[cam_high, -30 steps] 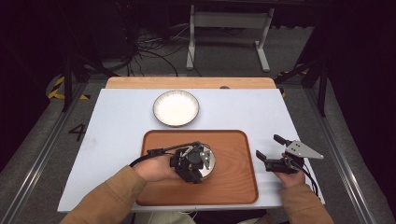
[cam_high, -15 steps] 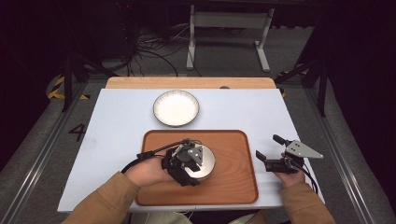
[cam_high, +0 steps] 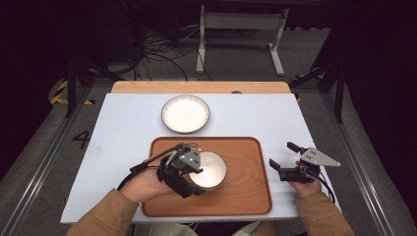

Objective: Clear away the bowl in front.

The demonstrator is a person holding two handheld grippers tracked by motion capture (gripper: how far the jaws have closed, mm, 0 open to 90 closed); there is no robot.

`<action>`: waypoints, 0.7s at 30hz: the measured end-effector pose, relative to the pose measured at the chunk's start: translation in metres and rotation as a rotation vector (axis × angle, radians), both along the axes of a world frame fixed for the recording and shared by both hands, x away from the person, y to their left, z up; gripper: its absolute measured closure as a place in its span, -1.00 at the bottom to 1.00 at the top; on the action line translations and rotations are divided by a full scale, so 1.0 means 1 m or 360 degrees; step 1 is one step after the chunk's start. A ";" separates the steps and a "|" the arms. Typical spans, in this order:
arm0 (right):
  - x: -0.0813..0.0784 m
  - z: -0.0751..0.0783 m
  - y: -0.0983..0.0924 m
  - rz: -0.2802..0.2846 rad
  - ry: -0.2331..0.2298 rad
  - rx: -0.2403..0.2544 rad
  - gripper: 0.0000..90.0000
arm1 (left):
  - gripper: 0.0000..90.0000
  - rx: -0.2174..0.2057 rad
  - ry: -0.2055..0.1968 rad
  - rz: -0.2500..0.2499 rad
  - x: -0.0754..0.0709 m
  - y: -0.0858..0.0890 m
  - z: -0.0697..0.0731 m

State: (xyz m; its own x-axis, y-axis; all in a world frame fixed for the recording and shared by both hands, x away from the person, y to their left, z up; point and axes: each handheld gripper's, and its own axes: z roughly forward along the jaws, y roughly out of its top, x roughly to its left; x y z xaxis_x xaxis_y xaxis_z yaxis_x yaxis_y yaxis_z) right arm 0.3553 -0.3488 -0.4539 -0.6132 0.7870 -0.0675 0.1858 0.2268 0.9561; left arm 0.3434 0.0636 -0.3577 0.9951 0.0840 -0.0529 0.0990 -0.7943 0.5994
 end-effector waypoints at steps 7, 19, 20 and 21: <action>0.000 0.000 0.000 0.0001 0.0003 0.0004 -0.91 | -0.44 -0.0142 -0.0001 0.0095 -0.003 0.019 0.003; 0.000 0.000 0.000 -0.0004 0.0000 0.0008 -0.91 | -0.76 -0.0459 -0.0051 0.0335 -0.004 0.066 0.002; 0.000 0.000 0.000 -0.0004 0.0000 0.0007 -0.91 | -0.76 -0.0494 -0.0063 0.0357 -0.004 0.071 0.001; 0.000 0.000 0.000 -0.0004 0.0000 0.0007 -0.91 | -0.77 -0.0543 -0.0071 0.0387 -0.004 0.077 0.000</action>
